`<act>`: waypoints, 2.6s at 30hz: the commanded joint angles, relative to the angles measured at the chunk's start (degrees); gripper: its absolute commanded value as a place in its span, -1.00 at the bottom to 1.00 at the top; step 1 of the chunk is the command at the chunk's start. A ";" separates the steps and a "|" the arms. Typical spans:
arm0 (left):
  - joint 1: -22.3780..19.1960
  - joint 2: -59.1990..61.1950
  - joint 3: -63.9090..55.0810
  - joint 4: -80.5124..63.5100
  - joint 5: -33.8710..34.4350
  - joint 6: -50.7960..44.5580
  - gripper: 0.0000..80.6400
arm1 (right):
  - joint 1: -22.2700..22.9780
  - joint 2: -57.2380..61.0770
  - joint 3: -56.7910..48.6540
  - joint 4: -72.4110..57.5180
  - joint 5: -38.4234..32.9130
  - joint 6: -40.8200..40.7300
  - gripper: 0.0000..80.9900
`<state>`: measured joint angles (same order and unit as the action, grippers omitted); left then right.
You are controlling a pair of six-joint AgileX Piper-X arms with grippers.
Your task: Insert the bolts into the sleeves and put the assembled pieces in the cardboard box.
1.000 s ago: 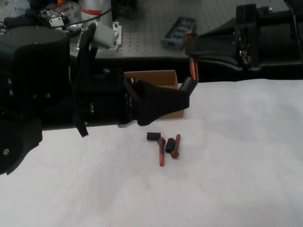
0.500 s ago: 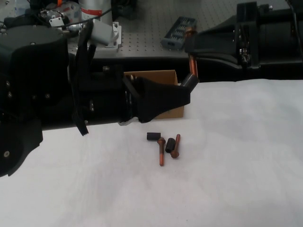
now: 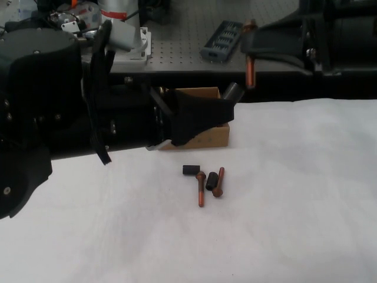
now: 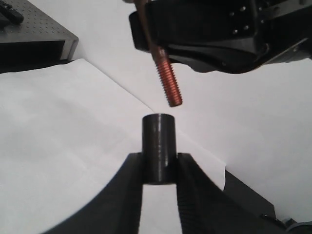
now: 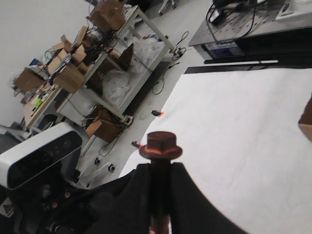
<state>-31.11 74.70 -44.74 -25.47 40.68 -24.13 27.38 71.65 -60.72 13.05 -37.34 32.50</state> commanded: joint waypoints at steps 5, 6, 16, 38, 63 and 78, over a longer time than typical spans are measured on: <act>-0.04 -0.90 -0.52 -1.60 -2.07 -0.78 -0.99 | 0.11 -2.21 -0.04 -0.13 4.76 -0.43 -0.93; -0.04 -0.90 -0.52 -1.60 -2.07 -0.78 -0.99 | 0.11 -2.21 -0.04 -0.13 5.42 -0.43 -0.93; -0.04 -0.90 -0.52 -1.60 -2.07 -0.78 -0.99 | 0.11 -2.21 4.00 -3.44 12.22 5.72 -0.93; -0.04 -0.90 -0.52 -4.41 1.20 -0.78 -0.99 | 0.11 -2.21 7.35 -17.79 6.65 24.90 -0.93; -1.58 -0.90 -0.52 -7.65 1.20 -4.43 -0.99 | 1.66 -2.21 7.35 -17.79 1.81 25.71 -0.93; -1.58 -0.90 -0.52 -7.69 1.20 -4.30 -0.99 | 1.30 -2.21 7.35 -18.15 3.18 23.97 -0.93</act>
<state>-32.50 74.70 -44.74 -31.49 41.34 -27.40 29.04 69.93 -53.15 -3.79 -34.80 57.34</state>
